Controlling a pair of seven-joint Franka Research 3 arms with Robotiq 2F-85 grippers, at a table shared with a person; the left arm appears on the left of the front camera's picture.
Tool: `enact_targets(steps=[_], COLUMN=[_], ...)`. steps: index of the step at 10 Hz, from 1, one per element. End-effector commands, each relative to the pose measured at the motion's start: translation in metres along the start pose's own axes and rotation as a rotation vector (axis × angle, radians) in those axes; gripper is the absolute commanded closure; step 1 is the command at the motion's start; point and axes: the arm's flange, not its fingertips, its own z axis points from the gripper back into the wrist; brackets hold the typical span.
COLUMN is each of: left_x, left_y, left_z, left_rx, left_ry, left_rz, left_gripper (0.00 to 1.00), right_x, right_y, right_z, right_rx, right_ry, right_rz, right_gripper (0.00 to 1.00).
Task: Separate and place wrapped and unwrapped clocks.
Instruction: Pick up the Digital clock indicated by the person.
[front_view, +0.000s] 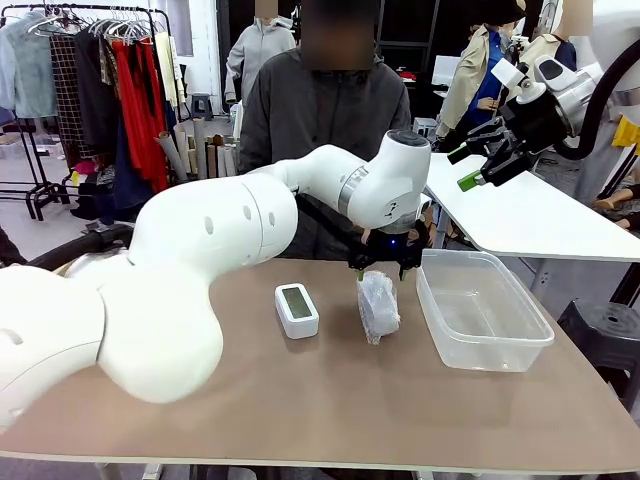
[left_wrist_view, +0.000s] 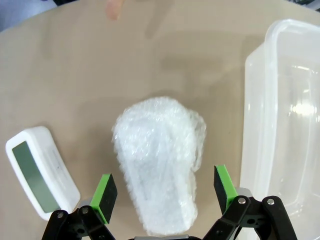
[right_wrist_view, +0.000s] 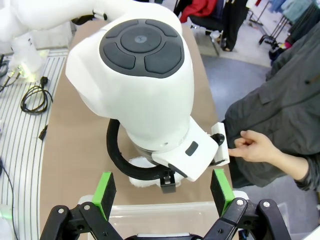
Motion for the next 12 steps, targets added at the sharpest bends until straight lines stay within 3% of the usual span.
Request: enact_targets(steps=[1, 12], left_x=[-0.013, -0.048], left_y=[0.017, 0.048], left_z=[-0.004, -0.015], left_rx=[-0.031, -0.075], left_ry=[-0.044, -0.006], left_rz=[0.046, -0.020], left_gripper=[0.00, 0.00], right_x=[0.000, 0.000], right_y=[0.000, 0.000], right_z=[0.001, 0.001], right_rx=[-0.003, -0.003], right_ry=[0.009, 0.009], right_rz=[0.005, 0.005], right_gripper=[0.00, 0.00])
